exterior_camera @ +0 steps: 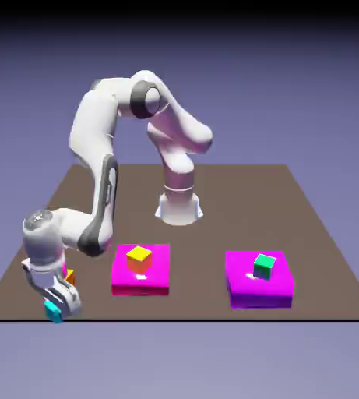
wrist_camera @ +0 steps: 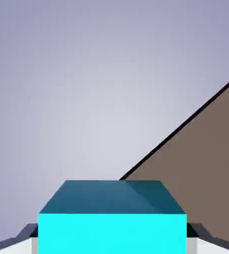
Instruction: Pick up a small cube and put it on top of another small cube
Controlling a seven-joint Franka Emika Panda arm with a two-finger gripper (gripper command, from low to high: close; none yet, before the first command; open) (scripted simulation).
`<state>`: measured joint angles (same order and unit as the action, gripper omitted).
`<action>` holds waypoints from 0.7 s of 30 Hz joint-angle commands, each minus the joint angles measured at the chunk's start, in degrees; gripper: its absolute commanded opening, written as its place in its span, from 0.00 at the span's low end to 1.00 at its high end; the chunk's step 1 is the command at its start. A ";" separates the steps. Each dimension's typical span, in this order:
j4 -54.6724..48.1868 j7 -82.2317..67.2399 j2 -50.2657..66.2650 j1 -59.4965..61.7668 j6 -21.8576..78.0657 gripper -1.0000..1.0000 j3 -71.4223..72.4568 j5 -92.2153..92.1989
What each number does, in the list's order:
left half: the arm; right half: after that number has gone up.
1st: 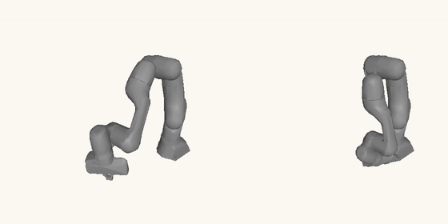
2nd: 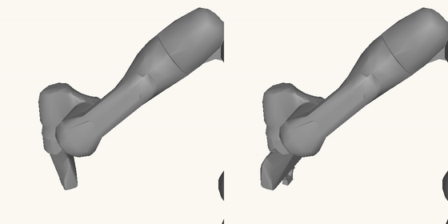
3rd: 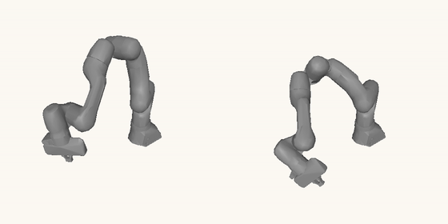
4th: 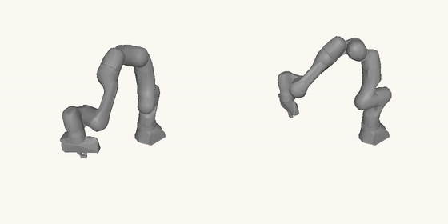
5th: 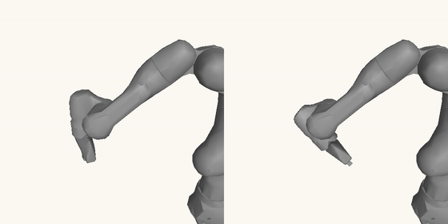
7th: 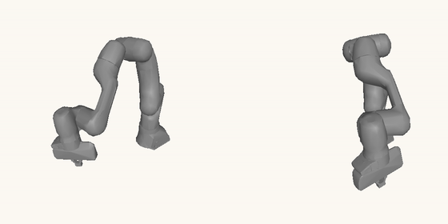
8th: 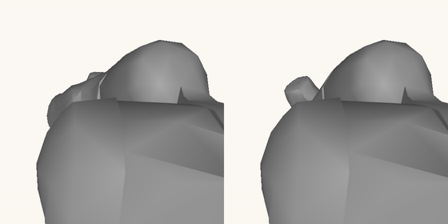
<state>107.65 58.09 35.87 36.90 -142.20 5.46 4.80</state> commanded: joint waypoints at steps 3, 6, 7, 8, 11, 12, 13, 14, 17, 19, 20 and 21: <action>4.29 -0.39 -6.23 -2.40 1.93 0.00 -0.81 -0.48; 10.05 -0.90 -12.46 -6.30 2.37 0.00 -2.39 -1.04; 11.96 -1.06 -14.54 -7.60 2.51 0.00 -2.92 -1.22; 13.88 -1.23 -16.61 -8.90 2.66 0.00 -3.44 -1.41; 19.64 -1.74 -22.84 -12.80 3.09 0.00 -5.02 -1.97; 21.56 -1.91 -24.92 -14.10 3.24 0.00 -5.54 -2.15; 23.47 -2.08 -27.00 -15.40 3.39 0.00 -6.07 -2.34; 25.39 -2.25 -29.07 -16.70 3.53 0.00 -6.60 -2.52; 31.15 -2.75 -35.30 -20.59 3.97 0.00 -8.17 -3.08; 34.98 -3.09 -39.45 -23.19 4.26 0.00 -9.22 -3.45; 36.90 -3.26 -41.53 -24.49 4.40 0.00 -9.75 -3.64; 38.82 -3.43 -43.61 -25.79 4.55 0.00 -10.28 -3.83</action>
<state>146.47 54.55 -7.74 11.09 -137.66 -4.82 0.82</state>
